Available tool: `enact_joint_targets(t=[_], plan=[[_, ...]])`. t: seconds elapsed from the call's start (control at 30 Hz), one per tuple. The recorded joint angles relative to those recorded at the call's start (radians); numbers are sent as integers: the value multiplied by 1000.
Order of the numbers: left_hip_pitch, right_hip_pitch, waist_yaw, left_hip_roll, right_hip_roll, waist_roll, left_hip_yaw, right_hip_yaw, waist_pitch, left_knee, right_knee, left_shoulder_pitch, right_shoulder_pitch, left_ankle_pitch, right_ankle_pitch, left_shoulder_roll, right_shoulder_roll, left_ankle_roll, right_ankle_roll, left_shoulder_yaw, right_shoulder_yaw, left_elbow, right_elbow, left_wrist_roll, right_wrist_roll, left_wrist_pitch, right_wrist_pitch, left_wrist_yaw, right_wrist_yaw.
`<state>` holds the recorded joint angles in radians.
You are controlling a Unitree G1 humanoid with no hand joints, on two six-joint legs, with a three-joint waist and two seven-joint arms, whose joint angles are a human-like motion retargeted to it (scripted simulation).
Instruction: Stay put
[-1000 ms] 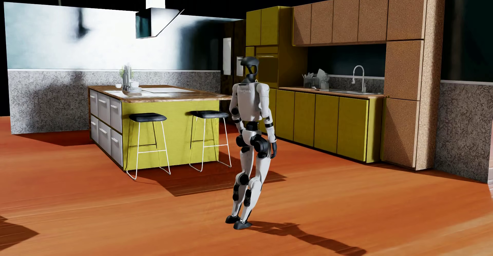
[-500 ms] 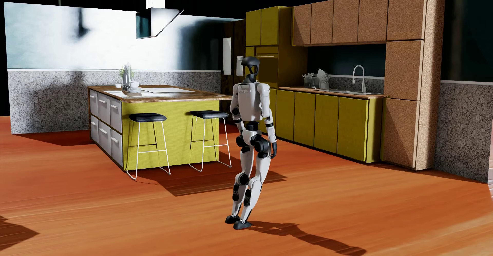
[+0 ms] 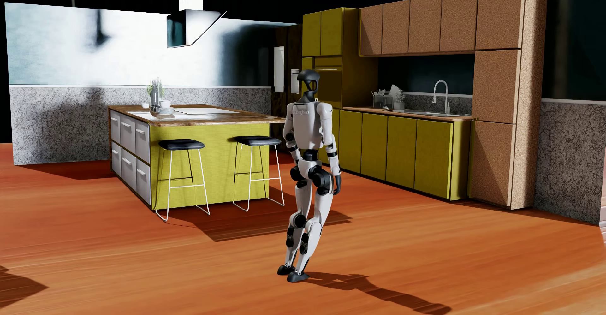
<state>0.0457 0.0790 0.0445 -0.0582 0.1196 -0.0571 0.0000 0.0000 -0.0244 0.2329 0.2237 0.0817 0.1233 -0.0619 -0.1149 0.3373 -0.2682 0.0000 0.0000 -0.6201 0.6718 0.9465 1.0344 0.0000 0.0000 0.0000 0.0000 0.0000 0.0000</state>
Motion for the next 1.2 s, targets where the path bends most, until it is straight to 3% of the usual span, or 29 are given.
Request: enact_joint_targets(t=[1.2], plan=[[6,-2,8,-6,-7,9,0,0,29,-3,6,-13,-10,-5,9,-6,0,0,0,0,16,-5,-13,0,0,0,0,0,0]])
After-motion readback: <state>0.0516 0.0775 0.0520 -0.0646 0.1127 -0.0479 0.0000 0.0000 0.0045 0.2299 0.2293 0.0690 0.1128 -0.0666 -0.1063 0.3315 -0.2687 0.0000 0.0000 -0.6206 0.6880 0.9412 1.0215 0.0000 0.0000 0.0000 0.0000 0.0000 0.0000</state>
